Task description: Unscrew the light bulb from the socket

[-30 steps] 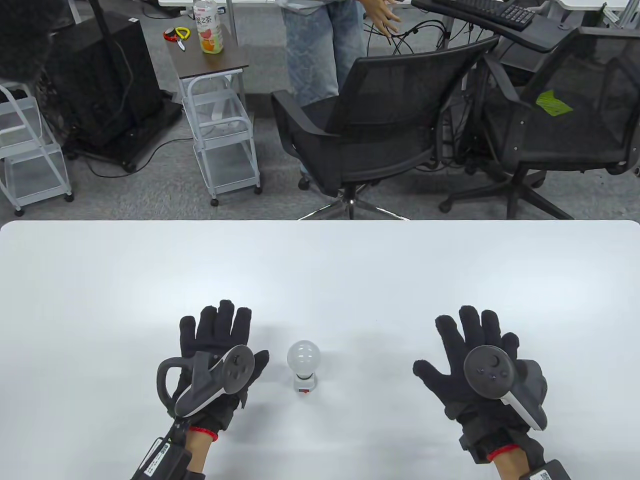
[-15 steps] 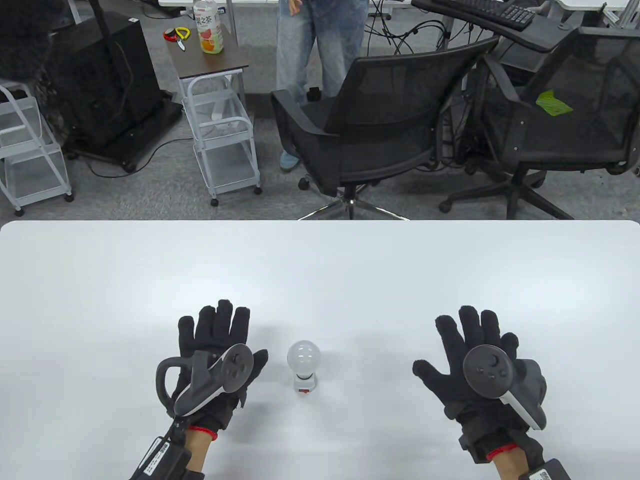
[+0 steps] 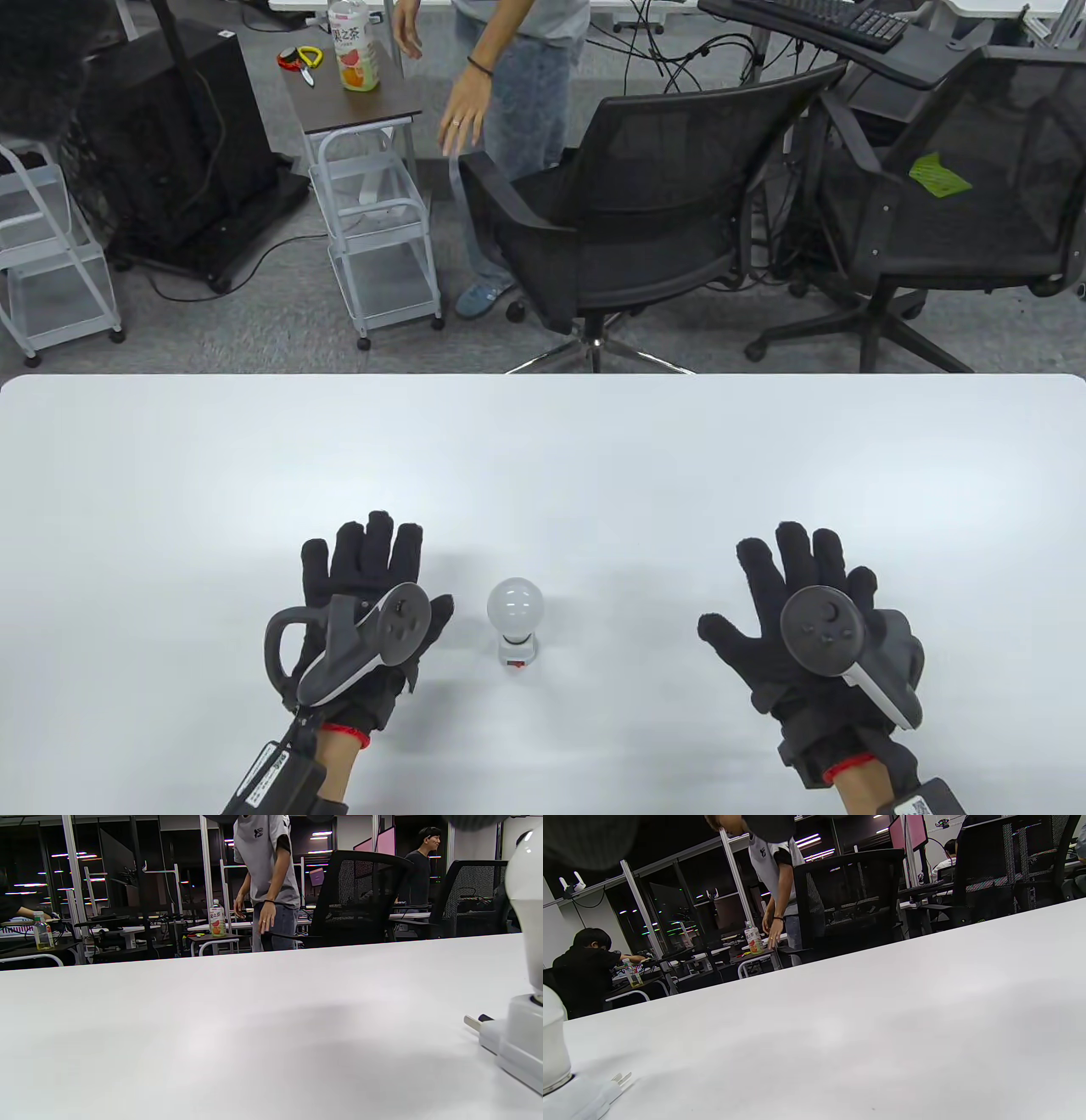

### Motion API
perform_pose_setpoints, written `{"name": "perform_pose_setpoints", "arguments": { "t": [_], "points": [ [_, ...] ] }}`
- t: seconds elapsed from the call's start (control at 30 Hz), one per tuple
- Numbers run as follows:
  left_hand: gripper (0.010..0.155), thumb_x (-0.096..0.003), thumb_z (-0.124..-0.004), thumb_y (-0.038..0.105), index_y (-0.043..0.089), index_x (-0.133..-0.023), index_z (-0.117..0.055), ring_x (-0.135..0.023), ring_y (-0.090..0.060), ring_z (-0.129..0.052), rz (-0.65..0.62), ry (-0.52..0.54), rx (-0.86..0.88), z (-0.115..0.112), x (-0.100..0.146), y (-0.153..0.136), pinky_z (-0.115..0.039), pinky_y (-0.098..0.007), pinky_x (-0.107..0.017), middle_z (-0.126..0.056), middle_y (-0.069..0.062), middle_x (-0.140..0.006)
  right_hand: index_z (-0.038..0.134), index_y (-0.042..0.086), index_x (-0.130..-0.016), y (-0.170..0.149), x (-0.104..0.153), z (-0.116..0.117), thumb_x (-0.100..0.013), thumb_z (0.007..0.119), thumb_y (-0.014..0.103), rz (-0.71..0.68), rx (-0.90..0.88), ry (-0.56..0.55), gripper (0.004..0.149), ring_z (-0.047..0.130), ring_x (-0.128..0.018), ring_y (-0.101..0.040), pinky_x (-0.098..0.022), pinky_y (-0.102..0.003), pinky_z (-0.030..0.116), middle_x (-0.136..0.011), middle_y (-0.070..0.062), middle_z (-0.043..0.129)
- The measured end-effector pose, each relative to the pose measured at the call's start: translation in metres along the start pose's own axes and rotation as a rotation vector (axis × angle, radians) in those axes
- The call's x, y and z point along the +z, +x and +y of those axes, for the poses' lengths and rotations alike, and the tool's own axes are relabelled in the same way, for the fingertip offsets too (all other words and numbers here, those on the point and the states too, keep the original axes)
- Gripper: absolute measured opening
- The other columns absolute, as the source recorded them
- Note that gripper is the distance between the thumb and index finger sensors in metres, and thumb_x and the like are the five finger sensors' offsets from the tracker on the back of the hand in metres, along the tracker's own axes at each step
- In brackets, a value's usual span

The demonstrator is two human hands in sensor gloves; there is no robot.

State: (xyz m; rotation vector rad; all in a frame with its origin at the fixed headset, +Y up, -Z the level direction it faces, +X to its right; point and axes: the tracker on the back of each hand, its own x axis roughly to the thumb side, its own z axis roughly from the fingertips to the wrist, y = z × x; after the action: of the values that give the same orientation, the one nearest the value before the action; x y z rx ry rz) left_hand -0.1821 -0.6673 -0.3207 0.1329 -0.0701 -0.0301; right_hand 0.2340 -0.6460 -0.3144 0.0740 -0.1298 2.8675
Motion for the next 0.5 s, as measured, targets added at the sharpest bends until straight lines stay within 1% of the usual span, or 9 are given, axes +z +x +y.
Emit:
{"name": "perform_pose_setpoints", "arguments": {
  "t": [0.5],
  "points": [
    [0.091, -0.0446, -0.073, 0.067, 0.021, -0.118, -0.044, -0.116, -0.049, -0.039, 0.002, -0.015, -0.005, -0.0014, -0.0007, 0.001, -0.019, -0.073, -0.08, -0.033, -0.012, -0.126, 0.038, 0.034, -0.11, 0.0012, 0.0002, 0.0001, -0.035, 0.066, 0.084, -0.003, 0.005, -0.004, 0.095, 0.017, -0.112, -0.04, -0.074, -0.072, 0.024, -0.123, -0.007, 0.022]
  ]
}}
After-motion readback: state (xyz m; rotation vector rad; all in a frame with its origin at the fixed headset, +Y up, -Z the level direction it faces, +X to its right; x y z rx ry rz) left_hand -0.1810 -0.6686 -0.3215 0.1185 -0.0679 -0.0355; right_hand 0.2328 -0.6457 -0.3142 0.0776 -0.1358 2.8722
